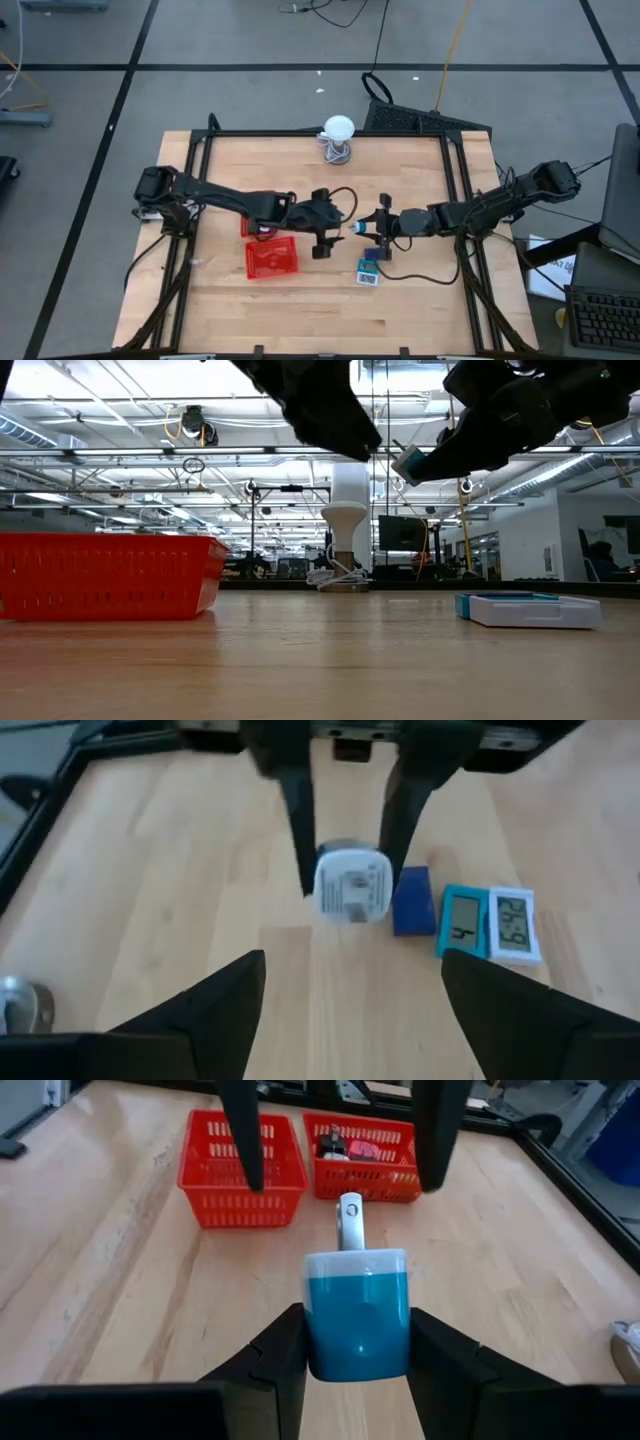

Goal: Pick & Place Office items
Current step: Put the blue charger adapter into the top red basket, then put the dark blue digital timer into the bottom red basket

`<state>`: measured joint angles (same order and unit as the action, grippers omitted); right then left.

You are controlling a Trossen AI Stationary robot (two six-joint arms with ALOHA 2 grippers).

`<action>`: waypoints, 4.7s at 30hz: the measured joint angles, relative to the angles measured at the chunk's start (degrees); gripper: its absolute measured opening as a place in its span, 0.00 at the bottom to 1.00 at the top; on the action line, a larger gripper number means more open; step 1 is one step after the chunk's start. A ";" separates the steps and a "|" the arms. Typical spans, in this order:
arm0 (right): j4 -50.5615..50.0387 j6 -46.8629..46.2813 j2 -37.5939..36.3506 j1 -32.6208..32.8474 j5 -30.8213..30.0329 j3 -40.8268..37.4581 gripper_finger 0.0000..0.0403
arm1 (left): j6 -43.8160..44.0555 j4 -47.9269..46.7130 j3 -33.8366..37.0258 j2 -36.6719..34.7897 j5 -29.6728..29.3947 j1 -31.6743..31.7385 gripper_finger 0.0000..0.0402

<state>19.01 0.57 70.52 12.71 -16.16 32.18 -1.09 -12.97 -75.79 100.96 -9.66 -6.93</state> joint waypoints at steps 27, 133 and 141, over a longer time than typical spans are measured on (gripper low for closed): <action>4.32 2.72 0.02 -0.26 -0.01 0.00 0.31 | -0.01 14.21 -0.37 4.31 -3.92 -0.49 0.64; 5.59 -1.44 0.02 -0.28 4.26 0.00 0.65 | 42.53 -16.87 41.67 -33.48 4.29 21.50 0.59; 5.53 -1.43 0.02 -0.28 4.26 0.00 0.65 | 39.71 -16.95 37.22 -33.66 8.81 21.50 0.55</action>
<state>24.54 -0.86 70.54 12.43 -11.90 32.18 38.62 -29.91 -38.56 67.31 -0.85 14.57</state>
